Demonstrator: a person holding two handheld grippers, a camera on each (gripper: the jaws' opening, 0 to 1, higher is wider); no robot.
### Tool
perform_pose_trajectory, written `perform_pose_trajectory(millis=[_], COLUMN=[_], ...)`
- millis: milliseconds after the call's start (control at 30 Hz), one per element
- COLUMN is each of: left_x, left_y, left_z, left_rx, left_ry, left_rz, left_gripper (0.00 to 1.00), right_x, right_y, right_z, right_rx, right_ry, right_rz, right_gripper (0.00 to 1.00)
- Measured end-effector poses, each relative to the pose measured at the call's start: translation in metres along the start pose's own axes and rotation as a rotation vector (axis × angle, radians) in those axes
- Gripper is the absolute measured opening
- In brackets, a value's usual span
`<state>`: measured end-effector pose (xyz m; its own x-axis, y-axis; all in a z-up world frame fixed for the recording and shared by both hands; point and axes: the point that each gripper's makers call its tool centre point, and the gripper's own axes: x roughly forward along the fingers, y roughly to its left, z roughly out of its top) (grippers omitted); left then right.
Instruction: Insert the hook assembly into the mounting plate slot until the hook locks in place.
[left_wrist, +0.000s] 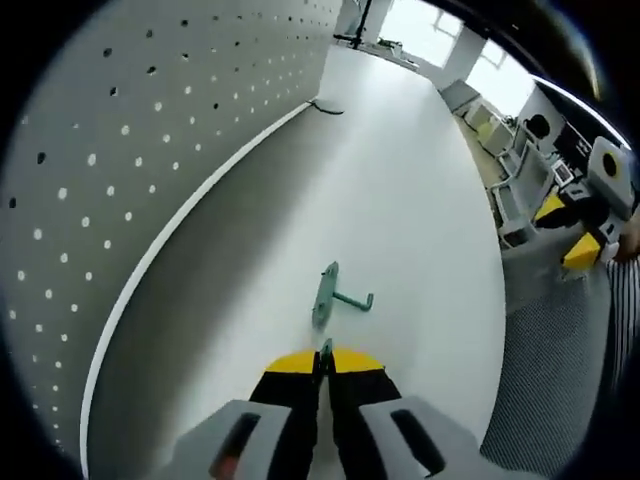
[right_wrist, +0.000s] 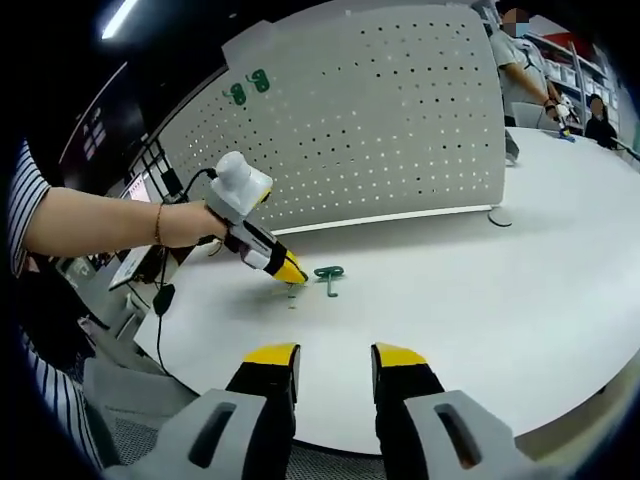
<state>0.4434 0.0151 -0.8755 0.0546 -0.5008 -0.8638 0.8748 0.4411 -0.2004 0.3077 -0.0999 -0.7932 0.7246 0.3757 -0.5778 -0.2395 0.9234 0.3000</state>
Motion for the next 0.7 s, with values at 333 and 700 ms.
perform_pose_trajectory(millis=[333, 700], left_x=[-0.042, -0.099], left_y=[-0.001, -0.024], left_z=[0.022, 0.044], left_rx=[-0.088, -0.187], left_ry=[-0.129, -0.342], left_rz=[0.055, 0.105], left_gripper=[0.02, 0.01], right_x=[0.001, -0.004], right_y=[0.005, 0.002], right_z=[0.001, 0.011], right_rx=[-0.004, 0.094], right_ry=[0.000, -0.018], right_rz=[0.020, 0.046], right_gripper=[0.25, 0.25])
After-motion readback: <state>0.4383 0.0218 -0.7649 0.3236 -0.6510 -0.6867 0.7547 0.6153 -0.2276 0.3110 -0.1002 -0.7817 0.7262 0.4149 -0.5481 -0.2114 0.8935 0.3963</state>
